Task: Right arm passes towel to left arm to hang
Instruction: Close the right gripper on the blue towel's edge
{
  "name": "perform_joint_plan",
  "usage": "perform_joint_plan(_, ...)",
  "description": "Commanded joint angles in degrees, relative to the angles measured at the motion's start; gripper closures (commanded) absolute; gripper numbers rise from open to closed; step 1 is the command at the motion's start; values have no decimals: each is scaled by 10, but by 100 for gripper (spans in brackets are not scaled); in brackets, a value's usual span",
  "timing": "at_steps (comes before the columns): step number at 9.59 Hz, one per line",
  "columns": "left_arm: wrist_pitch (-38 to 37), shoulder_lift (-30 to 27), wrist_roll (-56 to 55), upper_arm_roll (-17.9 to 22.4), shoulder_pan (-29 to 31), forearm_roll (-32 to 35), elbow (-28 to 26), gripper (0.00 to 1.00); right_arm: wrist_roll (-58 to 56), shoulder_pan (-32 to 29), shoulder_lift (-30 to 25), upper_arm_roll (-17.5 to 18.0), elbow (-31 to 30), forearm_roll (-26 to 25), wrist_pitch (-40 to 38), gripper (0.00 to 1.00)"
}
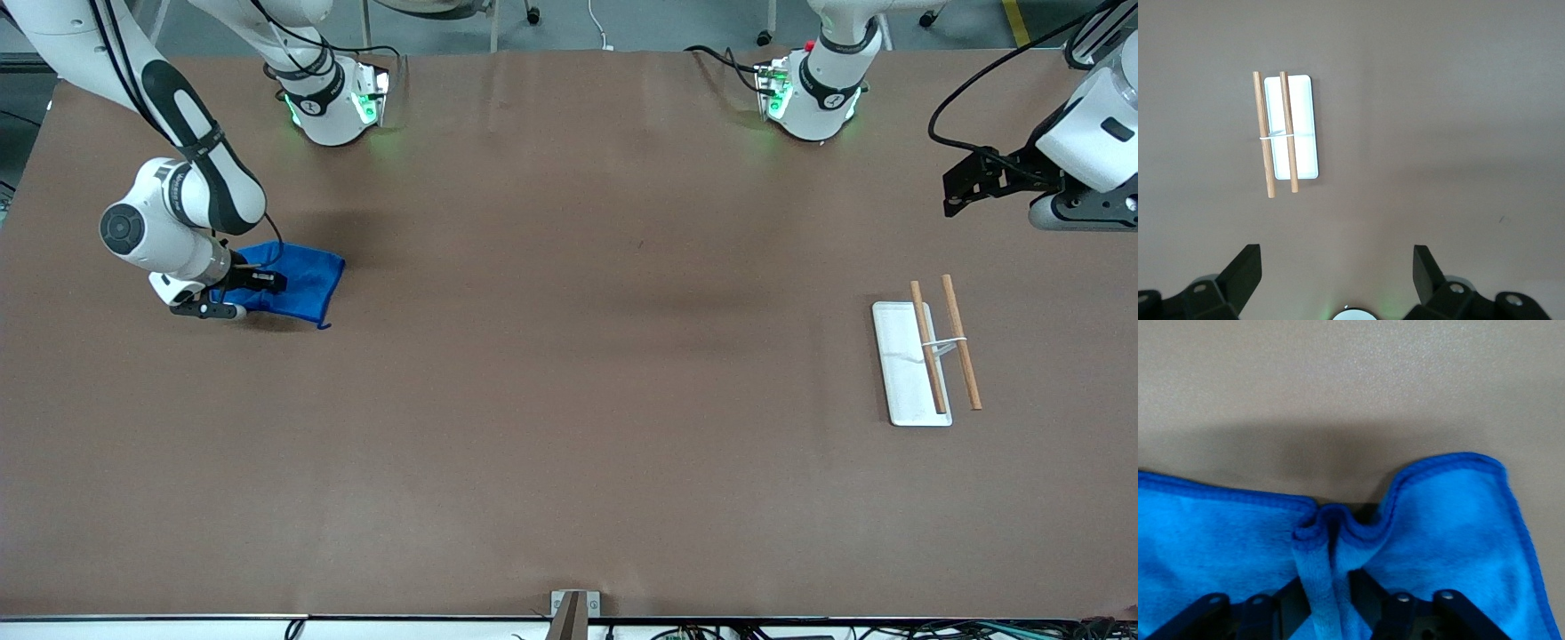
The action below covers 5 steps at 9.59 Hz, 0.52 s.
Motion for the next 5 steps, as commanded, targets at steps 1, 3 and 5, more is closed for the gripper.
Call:
perform_joint_plan(1,5,-1,8,-1,4,-8,-19,0,-3,-8,0,8,-6,6,6,100)
perform_joint_plan(3,4,-1,8,1,6,-8,-18,0,-3,-5,-4,10,11,9,-33,100)
perform_joint_plan(5,4,3,6,0,4,-10,-20,0,-2,0,-13,16,49,10,-94,100)
